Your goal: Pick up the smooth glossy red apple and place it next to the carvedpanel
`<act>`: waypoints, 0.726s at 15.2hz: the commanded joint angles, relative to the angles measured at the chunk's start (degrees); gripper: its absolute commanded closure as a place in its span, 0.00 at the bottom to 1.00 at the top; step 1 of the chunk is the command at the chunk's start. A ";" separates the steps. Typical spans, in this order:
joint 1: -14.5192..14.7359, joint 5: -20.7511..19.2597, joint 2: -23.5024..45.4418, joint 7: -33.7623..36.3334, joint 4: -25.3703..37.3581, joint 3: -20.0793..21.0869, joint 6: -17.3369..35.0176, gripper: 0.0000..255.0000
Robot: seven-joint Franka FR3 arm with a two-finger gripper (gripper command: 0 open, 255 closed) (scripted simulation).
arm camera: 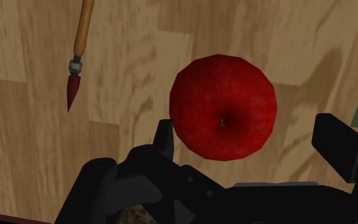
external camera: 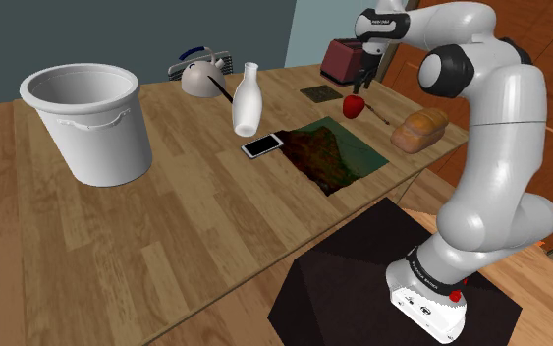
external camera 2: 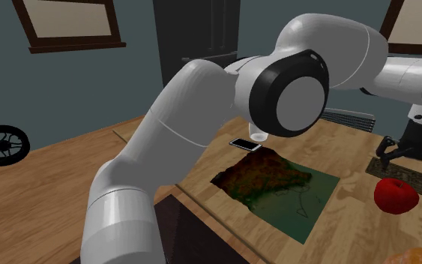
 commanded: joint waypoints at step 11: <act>-0.35 0.11 1.17 0.10 8.36 0.06 -7.17 0.00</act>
